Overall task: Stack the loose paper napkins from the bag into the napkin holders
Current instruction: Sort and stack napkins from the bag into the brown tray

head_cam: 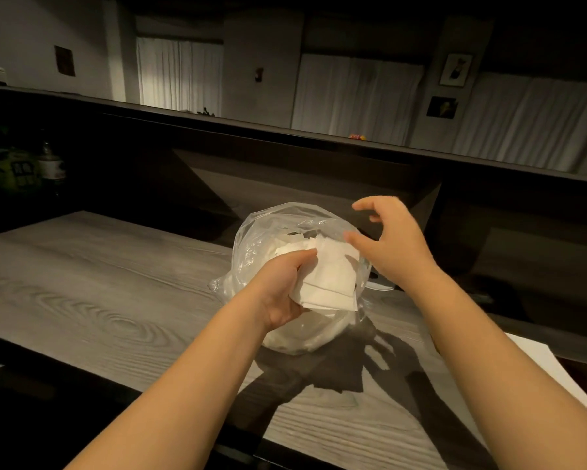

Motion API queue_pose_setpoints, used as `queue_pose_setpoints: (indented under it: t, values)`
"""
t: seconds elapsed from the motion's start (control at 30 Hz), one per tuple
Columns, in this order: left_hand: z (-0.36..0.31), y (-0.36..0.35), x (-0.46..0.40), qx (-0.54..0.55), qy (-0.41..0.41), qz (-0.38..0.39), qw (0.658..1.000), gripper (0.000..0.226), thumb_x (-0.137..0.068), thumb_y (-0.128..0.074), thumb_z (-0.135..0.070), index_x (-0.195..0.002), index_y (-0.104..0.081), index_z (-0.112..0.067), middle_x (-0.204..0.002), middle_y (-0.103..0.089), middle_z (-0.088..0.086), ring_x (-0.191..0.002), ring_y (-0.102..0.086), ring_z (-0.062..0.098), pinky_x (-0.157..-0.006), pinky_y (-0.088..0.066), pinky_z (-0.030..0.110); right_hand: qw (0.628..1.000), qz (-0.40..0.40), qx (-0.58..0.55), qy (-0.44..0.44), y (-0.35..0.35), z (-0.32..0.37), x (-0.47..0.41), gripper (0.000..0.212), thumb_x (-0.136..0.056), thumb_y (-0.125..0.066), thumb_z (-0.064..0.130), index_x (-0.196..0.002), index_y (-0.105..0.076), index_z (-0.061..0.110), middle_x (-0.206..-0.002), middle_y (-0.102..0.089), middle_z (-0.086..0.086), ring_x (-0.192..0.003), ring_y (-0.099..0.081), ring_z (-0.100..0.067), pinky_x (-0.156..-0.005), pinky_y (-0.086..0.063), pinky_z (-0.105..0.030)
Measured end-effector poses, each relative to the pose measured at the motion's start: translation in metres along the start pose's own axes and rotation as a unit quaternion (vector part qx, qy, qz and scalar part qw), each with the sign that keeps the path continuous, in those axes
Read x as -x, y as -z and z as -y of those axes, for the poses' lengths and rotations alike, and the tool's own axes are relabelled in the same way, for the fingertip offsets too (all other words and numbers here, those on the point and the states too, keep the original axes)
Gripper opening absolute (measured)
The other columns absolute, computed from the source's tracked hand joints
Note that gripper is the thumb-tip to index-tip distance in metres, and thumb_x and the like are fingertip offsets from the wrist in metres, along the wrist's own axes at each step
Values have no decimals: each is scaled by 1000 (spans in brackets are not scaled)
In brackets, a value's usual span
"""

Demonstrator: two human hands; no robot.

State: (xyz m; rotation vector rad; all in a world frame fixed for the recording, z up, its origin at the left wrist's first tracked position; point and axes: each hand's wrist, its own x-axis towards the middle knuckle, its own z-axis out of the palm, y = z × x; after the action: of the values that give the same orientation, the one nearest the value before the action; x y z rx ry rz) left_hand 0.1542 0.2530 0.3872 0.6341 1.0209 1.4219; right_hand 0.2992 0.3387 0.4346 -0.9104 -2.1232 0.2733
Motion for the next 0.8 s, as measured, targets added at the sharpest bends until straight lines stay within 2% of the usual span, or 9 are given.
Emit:
queue_pose_setpoints:
  t: [0.03, 0.1, 0.17, 0.2, 0.3, 0.43, 0.57, 0.7, 0.8]
  values:
    - [-1, 0, 0, 17, -4, -5, 1000, 28, -101, -50, -24, -123, -60, -10, -102, -74, 10, -89, -71, 26, -69, -62, 37, 998, -7, 8, 62, 2, 2, 3, 22, -86, -72, 21, -106, -64, 24, -110, -53, 12, -99, -49, -2, -87, -41, -20]
    - [-4, 2, 0, 61, -11, 3, 998, 27, -103, -46, -21, -120, -59, -5, -104, -73, 15, -88, -71, 28, -71, -61, 39, 986, 79, 21, 142, 4, 8, 11, 6, -84, -72, 26, -89, -68, 25, -99, -60, 13, -94, -54, -1, -87, -45, -24]
    - [-8, 4, 0, 87, -20, 10, 996, 29, -104, -43, -21, -121, -57, -3, -106, -71, 18, -83, -72, 28, -68, -61, 38, 965, 168, 93, 178, 0, 12, 17, 7, -84, -70, 35, -84, -69, 28, -93, -64, 16, -93, -56, -3, -87, -48, -31]
    - [-9, 4, -1, 91, -23, 9, 996, 30, -104, -42, -21, -123, -57, -3, -105, -71, 18, -80, -73, 28, -65, -62, 38, 957, 177, 128, 192, -3, 13, 18, 8, -85, -68, 37, -84, -69, 29, -93, -65, 16, -92, -55, -4, -87, -48, -34]
    - [-9, 4, -3, 103, -23, -2, 994, 29, -105, -40, -19, -123, -56, -2, -101, -71, 16, -75, -73, 26, -63, -62, 37, 947, 160, 172, 220, -10, 17, 16, 10, -89, -62, 35, -86, -69, 28, -92, -66, 15, -90, -56, -8, -86, -48, -37]
    - [-9, 6, -5, 112, -23, -16, 993, 23, -104, -41, -17, -110, -58, -4, -91, -72, 14, -76, -71, 26, -66, -60, 39, 924, 144, 230, 271, -19, 17, 11, 14, -90, -59, 24, -81, -69, 22, -82, -68, 9, -80, -57, -15, -76, -50, -36]
    - [-13, 7, -5, 115, -22, -29, 993, 25, -102, -49, -25, -111, -58, -4, -99, -68, 15, -79, -70, 27, -68, -60, 39, 928, 110, 212, 287, -22, 14, 10, 7, -86, -65, 18, -79, -67, 17, -81, -66, 3, -77, -57, -19, -69, -48, -32]
    - [-13, 11, -7, 83, -22, -44, 995, 21, -99, -53, -18, -111, -57, -1, -105, -64, 16, -81, -69, 27, -72, -60, 37, 931, 139, 176, 289, -19, 15, 13, 4, -87, -66, 20, -85, -69, 18, -89, -68, 5, -86, -59, -16, -78, -50, -33]
    - [-14, 13, -9, 88, -51, -81, 991, 18, -99, -49, -4, -113, -58, 3, -103, -67, 16, -87, -68, 27, -75, -58, 36, 959, 136, 95, 230, -18, 17, 12, 10, -93, -61, 24, -97, -68, 19, -101, -65, 10, -96, -56, -6, -87, -44, -20]
